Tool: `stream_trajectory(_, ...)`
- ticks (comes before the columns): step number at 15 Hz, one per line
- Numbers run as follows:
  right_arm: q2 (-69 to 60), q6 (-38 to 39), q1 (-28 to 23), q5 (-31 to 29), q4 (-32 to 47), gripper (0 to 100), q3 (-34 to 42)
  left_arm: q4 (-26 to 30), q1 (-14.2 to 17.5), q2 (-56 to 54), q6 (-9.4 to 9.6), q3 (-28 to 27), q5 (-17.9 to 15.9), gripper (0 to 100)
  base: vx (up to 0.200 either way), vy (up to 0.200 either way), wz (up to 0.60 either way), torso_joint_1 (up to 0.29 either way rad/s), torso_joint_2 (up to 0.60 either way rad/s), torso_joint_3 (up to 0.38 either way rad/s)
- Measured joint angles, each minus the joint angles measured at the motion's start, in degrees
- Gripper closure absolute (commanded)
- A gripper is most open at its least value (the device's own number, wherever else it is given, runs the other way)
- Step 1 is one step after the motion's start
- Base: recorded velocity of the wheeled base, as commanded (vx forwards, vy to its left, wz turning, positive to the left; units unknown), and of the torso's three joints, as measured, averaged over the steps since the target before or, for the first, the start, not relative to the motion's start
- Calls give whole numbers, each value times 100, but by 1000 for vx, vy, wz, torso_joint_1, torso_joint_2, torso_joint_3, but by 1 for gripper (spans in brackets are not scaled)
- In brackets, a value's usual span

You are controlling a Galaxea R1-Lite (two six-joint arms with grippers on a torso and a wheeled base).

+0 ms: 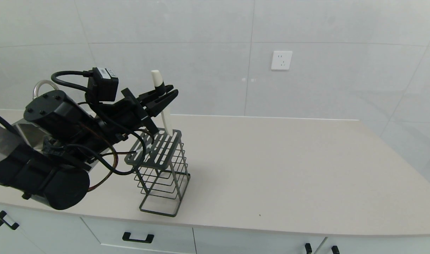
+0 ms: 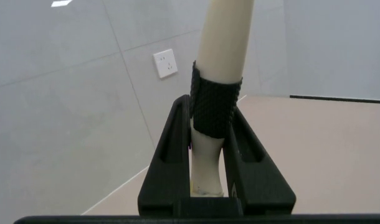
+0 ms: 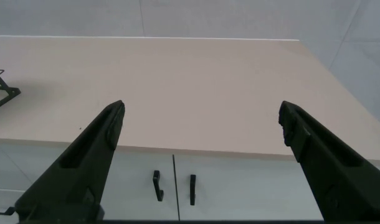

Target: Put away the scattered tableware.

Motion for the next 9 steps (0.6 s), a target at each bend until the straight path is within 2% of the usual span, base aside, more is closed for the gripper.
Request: stream_trajectory(9, 2, -2, -5, 2, 2, 0, 0, -2, -2, -11, 11, 254, -2, 100, 0, 0, 0, 0, 0, 0)
